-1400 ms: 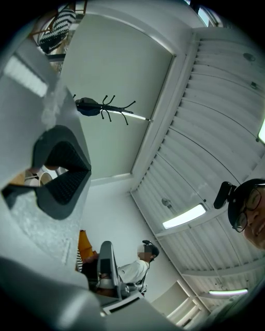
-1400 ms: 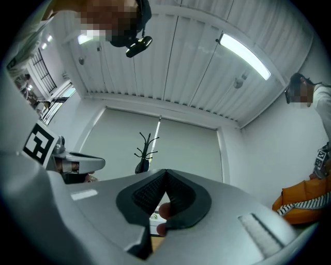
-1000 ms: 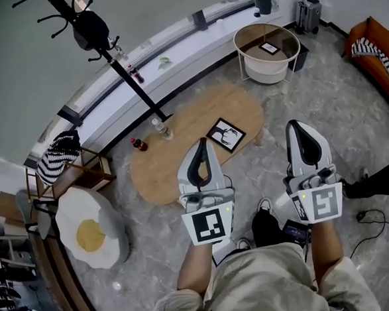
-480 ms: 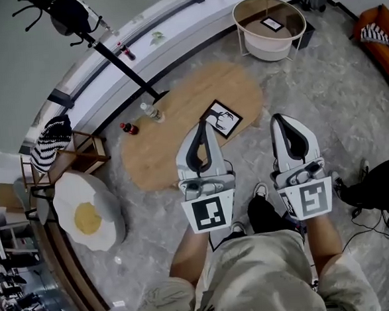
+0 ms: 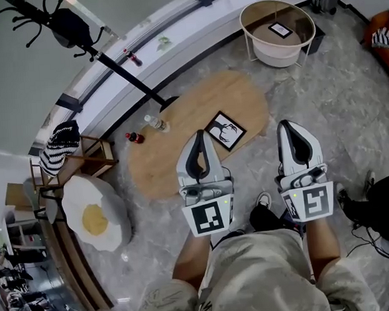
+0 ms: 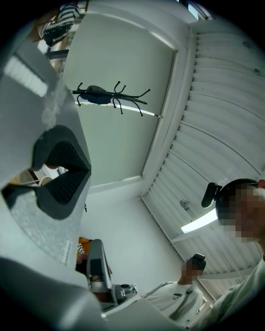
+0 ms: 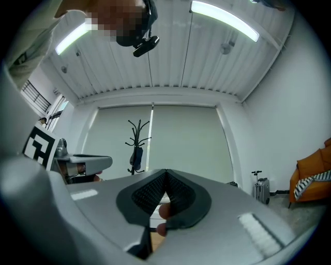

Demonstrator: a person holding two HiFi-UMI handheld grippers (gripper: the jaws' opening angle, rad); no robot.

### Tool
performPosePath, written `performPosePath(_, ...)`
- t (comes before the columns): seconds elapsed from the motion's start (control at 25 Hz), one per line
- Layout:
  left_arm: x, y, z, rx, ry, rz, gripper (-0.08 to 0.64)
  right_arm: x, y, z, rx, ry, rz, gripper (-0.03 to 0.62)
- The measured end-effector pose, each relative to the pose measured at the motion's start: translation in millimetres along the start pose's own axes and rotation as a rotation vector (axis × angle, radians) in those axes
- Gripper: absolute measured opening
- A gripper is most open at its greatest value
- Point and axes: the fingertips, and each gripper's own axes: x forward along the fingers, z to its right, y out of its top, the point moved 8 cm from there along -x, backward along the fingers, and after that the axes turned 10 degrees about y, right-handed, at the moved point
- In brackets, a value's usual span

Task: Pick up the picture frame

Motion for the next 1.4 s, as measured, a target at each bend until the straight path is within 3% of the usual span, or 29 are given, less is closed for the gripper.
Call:
performPosePath(0.32, 39.1, -1.6, 26.6, -0.002, 0.029, 0.006, 0.005, 23.6, -3.5, 41.8, 0.006, 0.030, 0.007, 0.002)
performPosePath(0.64, 63.8, -7.3, 25.0, -0.004, 0.064, -0.005, 0.005, 46.6, -13.7, 60.9, 0.020, 0.050, -0.008, 0.002)
performPosePath(1.04, 94.8, -27.9, -3.0, -0.032, 0.089, 0.003, 0.005, 89.8, -27.2, 61.1, -0.010, 0.065, -0.022, 0.002)
performPosePath(1.4, 144.8, -50.0, -45.2, -0.052, 0.123, -0.021, 0.005, 164.4, -37.7, 60.7, -0.026, 0.087, -0.052, 0.002)
